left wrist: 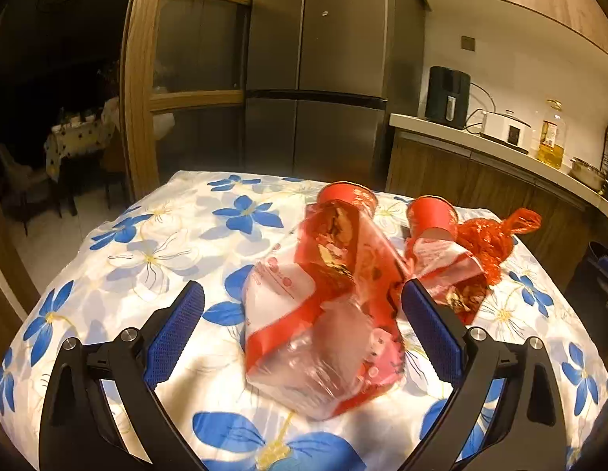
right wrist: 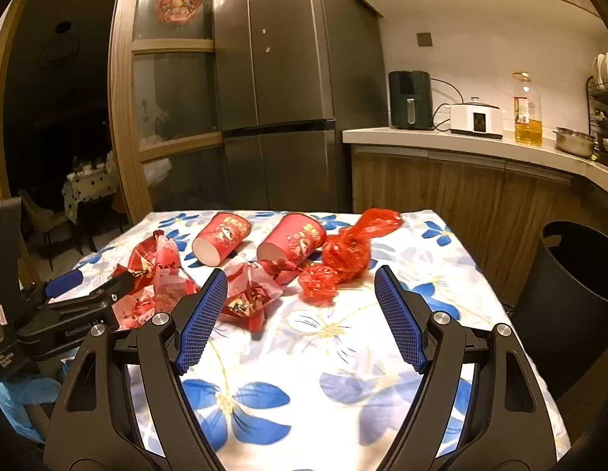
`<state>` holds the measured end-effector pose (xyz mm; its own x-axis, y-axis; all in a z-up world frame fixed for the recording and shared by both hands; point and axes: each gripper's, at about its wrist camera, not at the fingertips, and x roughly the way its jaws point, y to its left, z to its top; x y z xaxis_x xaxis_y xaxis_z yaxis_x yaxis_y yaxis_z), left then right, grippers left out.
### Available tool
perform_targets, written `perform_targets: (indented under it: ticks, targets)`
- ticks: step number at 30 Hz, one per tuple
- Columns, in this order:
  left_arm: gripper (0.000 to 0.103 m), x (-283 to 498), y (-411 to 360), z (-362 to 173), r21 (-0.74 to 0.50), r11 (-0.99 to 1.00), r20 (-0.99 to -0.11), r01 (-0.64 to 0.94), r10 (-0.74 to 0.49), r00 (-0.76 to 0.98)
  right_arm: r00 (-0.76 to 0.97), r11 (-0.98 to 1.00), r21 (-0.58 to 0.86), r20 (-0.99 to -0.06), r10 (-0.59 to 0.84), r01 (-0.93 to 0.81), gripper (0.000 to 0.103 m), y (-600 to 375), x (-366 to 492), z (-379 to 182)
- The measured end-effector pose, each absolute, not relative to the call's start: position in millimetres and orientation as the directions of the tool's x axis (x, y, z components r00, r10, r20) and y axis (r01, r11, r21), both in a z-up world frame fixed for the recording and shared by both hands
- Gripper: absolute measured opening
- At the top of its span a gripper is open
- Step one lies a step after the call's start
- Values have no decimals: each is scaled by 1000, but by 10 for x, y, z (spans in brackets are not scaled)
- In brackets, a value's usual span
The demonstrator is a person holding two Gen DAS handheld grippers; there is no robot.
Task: Collect trash
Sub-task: 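Return both tools to the red printed bags on the table, then grasp a red printed bag with the left tool while the right tool grasps another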
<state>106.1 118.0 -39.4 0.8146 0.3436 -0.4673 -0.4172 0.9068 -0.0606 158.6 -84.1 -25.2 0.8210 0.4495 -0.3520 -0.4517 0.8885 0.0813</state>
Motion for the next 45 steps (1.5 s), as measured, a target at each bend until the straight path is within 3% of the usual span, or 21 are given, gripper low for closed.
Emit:
perform_targets:
  ticks: [7, 10, 12, 15, 25, 30, 45]
  targets:
    - [64, 1178, 1283, -488, -74, 909, -521, -409, 314, 793, 810, 885, 90, -368, 456, -457, 75, -622, 1757, -310]
    - [42, 1215, 1267, -514, -72, 922, -534, -380, 286, 796, 803, 884, 89, -384, 456, -459, 72, -521, 1822, -373]
    - [20, 1245, 1242, -529, -67, 930, -543, -361, 269, 795, 797, 882, 86, -395, 456, -462, 68, -477, 1852, -414]
    - [12, 1225, 1232, -525, -71, 935, -533, -348, 260, 806, 788, 880, 84, -412, 458, -468, 62, -415, 1900, -471]
    - [8, 871, 1306, -265, -139, 917, -436, -374, 283, 854, 739, 871, 87, -491, 460, -484, 36, -213, 2123, -681]
    - [8, 870, 1303, -234, -137, 921, -428, -365, 278, 860, 718, 863, 97, -514, 470, -496, 19, -150, 2179, -725]
    - [8, 818, 1212, -156, -115, 930, -405, -350, 278, 871, 748, 849, 84, -435, 502, -521, 10, -352, 1838, -526]
